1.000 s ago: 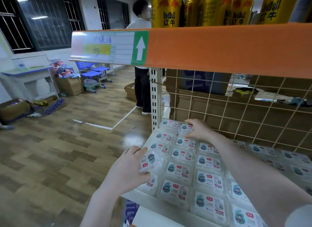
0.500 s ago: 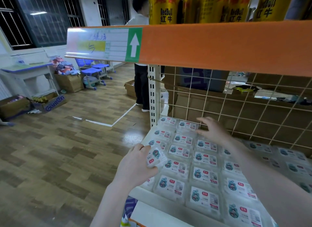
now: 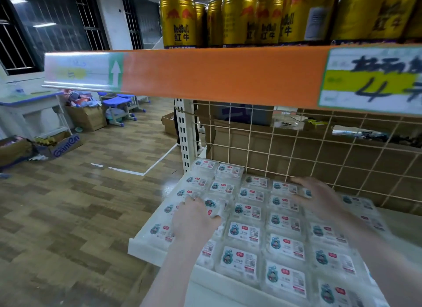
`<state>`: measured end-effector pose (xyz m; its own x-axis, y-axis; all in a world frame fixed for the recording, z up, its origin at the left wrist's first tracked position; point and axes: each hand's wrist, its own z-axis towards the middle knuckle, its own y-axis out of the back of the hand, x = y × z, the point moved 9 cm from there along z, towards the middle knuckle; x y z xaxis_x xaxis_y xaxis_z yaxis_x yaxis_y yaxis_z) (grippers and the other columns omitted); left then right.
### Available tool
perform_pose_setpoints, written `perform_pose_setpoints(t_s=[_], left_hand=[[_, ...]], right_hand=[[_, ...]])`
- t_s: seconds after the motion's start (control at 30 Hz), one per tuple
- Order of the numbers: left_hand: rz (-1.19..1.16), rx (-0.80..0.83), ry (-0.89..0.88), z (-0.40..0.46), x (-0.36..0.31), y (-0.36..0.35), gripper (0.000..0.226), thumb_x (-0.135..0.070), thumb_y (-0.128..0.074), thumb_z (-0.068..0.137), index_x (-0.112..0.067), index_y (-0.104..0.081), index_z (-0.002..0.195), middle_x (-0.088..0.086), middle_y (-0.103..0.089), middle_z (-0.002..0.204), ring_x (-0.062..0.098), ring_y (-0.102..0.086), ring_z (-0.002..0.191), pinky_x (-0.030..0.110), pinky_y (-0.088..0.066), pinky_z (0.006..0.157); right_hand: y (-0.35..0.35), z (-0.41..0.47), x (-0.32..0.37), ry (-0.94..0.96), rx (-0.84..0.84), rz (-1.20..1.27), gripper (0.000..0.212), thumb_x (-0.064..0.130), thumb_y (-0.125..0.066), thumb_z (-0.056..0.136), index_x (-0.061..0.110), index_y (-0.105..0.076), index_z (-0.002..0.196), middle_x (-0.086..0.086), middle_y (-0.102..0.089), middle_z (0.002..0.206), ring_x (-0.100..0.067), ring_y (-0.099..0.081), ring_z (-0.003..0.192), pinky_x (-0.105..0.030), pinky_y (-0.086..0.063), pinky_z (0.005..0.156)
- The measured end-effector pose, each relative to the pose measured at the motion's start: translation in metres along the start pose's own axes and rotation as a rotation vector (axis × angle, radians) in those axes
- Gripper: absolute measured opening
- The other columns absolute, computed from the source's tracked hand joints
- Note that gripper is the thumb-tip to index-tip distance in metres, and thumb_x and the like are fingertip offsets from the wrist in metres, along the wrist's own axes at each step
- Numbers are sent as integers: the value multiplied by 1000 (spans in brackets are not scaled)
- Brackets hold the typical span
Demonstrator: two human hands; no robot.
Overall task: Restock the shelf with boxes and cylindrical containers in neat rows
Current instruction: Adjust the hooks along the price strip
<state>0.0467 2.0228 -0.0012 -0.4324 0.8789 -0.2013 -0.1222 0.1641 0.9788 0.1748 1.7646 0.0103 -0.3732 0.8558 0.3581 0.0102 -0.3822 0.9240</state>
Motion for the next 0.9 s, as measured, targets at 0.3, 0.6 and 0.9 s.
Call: perform_pose_setpoints(t_s=[0.3,0.6,0.9], left_hand=[[102,40,100,-4,-12,-10,72,-69,-51,80,-6,-53,114,7,-55,111,24,-55,104,33,-50,80],[-190,284,-220,-11,-15,-12,51,-18,-45,95,-24,-32,144,3,-29,147,20,-60,94,24,-50,66],[156,374,-584,0,-26,0,81,-1,-52,78,-42,-29,143,-9,-20,154,16,-17,140,30,-27,110]], right_hand=[[-1,-13,-29,-25,73,-16,53,42,-52,92,29,-36,141,6,-38,144,-16,-41,129,-35,-35,102],[-6,-12,-17,31,89,-21,51,37,-51,94,29,-34,142,9,-35,145,-13,-50,119,-30,-37,101],[-9,-6,-17,31,59,-27,49,35,-53,93,27,-39,140,9,-41,140,-11,-44,123,-26,-33,98]])
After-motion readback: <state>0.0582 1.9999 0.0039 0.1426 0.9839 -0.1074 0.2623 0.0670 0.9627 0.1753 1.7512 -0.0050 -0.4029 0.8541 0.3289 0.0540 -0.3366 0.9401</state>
